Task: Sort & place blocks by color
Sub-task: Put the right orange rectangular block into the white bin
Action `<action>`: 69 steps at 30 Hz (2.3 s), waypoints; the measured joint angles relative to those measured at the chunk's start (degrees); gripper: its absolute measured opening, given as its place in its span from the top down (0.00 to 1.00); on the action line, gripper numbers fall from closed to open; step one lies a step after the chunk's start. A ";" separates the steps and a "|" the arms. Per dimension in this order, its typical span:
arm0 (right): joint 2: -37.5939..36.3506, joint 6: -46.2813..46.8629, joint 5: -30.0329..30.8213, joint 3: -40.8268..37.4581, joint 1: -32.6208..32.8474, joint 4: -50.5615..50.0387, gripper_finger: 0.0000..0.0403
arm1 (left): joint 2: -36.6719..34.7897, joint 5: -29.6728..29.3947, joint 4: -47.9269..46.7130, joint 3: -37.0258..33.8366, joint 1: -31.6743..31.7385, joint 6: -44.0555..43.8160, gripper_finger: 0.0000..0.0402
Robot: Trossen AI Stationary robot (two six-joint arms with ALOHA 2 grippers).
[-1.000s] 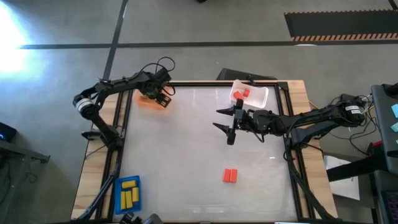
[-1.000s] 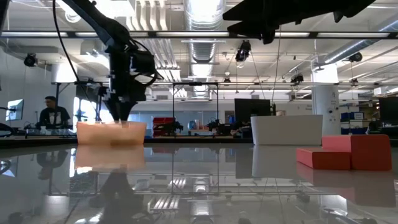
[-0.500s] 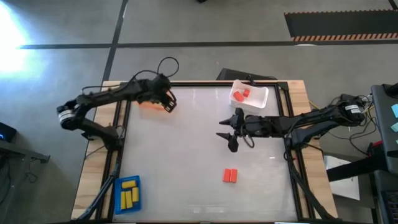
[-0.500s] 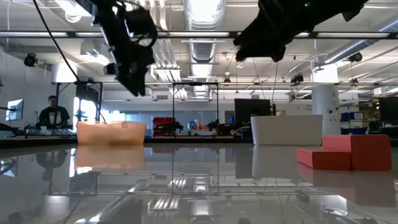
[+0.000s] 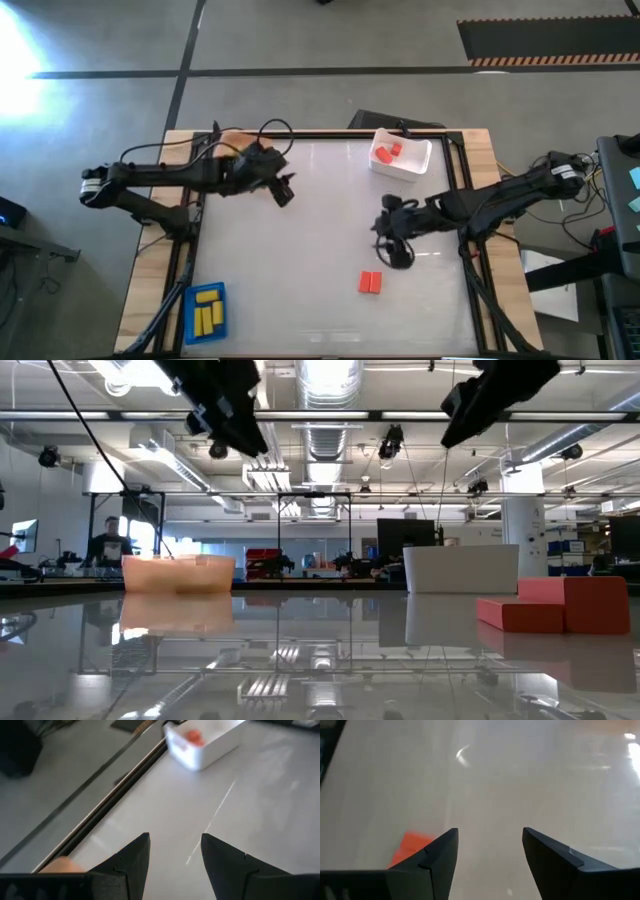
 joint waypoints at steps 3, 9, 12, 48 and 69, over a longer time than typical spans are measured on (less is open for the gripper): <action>2.17 -3.45 -0.28 2.39 3.03 -4.39 0.47 | -0.17 -0.06 3.28 -0.10 -2.91 0.36 0.60; 10.67 -8.02 0.16 7.39 8.06 -12.56 0.43 | -0.24 -0.04 5.22 -0.24 -7.47 0.32 0.60; 15.43 -11.45 0.26 10.12 9.57 -16.88 0.40 | -0.24 -0.04 6.09 -0.31 -8.88 0.38 0.60; 38.25 -43.54 -0.28 19.33 14.82 -20.66 0.67 | -0.85 -0.01 6.17 -1.79 -9.46 1.97 0.60; 29.98 -21.18 4.12 22.53 8.64 -34.60 0.72 | -1.36 0.01 10.92 -1.84 -9.41 5.31 0.60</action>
